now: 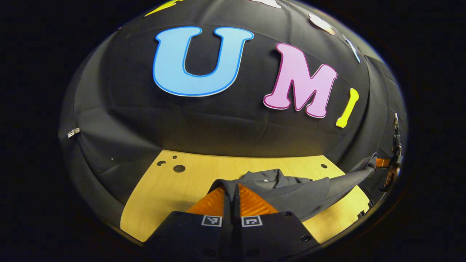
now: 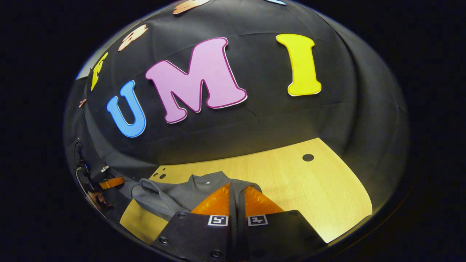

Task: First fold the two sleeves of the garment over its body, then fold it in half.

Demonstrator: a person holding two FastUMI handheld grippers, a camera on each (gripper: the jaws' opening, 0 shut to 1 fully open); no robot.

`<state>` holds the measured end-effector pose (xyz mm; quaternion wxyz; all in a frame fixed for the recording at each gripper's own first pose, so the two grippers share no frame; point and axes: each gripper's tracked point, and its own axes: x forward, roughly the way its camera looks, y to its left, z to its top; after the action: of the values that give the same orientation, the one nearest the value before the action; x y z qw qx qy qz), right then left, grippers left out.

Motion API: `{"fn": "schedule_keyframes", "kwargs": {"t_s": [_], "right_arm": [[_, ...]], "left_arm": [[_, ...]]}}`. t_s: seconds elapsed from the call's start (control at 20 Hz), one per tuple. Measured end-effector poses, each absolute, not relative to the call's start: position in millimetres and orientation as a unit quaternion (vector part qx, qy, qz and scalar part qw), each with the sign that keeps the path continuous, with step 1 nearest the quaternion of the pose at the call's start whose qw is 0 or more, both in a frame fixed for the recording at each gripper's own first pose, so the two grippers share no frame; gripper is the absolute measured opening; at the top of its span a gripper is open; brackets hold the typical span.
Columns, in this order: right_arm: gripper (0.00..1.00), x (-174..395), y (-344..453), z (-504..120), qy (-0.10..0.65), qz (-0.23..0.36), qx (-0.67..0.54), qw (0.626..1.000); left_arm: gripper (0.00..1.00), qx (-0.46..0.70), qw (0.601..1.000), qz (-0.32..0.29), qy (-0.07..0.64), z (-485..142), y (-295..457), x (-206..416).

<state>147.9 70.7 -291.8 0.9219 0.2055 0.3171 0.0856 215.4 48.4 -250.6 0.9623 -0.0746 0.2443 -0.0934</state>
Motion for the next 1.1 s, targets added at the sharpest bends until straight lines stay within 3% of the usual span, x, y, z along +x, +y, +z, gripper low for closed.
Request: {"fn": "schedule_keyframes", "kwargs": {"t_s": [0.75, 1.1], "right_arm": [[0.05, 233.5, 85.4, -420.4, 0.361, 0.065, 0.186, 0.912], [0.05, 254.3, 95.2, -496.9, 0.391, 0.053, 0.204, 0.896]], "left_arm": [[0.02, -0.065, 0.945, -0.06, 0.316, -375.7, 45.4, 315.9], [0.05, -0.036, 0.933, -0.036, 0.357, -440.8, 46.1, 335.5]]}}
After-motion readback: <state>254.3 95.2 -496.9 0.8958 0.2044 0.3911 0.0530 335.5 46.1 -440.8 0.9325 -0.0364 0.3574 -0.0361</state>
